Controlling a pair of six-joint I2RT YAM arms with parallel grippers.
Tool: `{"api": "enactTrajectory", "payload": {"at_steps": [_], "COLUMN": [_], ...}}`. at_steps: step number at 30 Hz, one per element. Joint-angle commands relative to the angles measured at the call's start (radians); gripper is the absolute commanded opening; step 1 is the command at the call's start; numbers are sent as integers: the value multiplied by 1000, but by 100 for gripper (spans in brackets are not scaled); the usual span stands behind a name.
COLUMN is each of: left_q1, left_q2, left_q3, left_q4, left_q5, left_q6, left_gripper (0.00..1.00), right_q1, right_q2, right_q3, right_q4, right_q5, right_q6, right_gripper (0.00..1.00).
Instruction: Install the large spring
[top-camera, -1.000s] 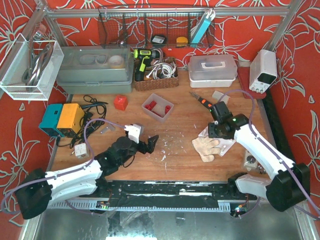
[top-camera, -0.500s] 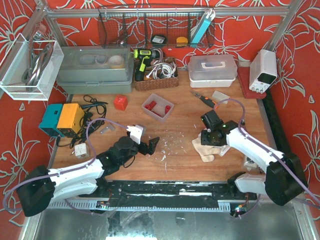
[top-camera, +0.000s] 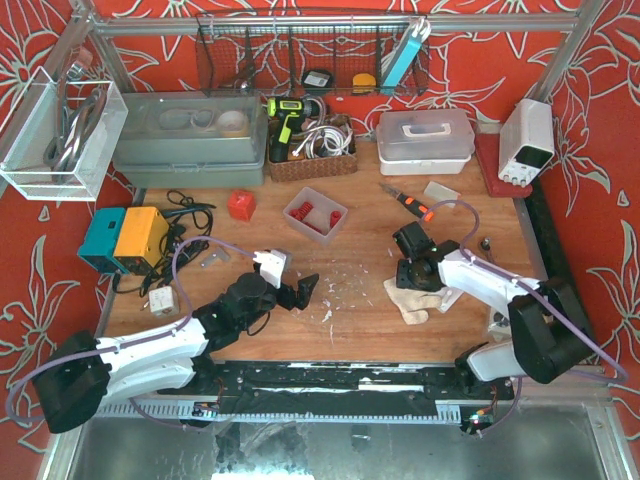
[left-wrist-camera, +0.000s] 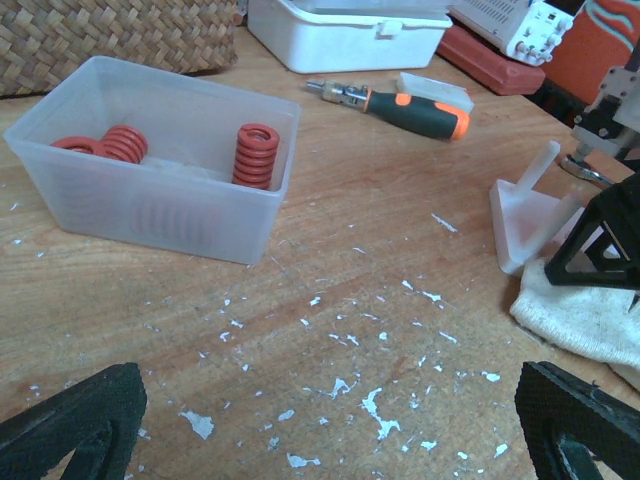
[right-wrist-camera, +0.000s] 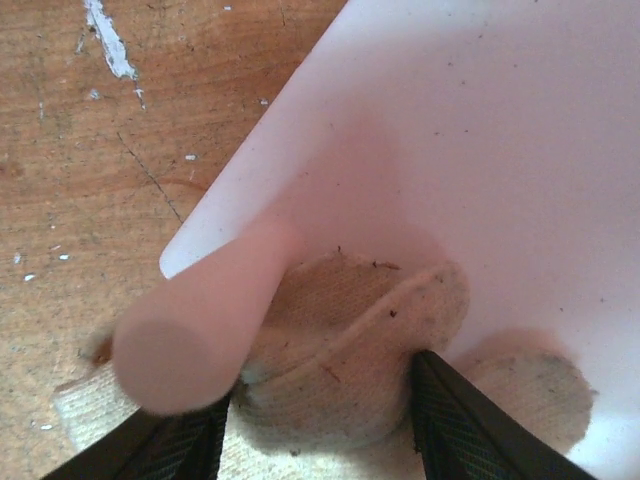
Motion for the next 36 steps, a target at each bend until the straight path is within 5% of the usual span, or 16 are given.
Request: {"api": "enactTrajectory", "payload": {"at_steps": [1,13,24,28,36], "left_q1": [-5,-5,-5,-5,-5], "left_q2": [-5,5,40,49,55], "left_q3": [26,34,50,59,56], "left_q4": [2,-10,-21,-29,-25], "left_q5": [-27,-37,-39,-26,-26], "left_q6": [12,13,7,10,12], "left_gripper": [100,100,100,100,100], "right_q1": [5,5,7,7,-52], "right_q2": [29,-124,-402,-400,-296], "right_q3": [-25,2,141,235,346], "right_q4": [34,-95,-140,-80,93], "right_q5": [27,67,-219,-109,407], "right_q6": [13,-25,-34,-72,-140], "right_gripper": [50,1,0,0,0]}}
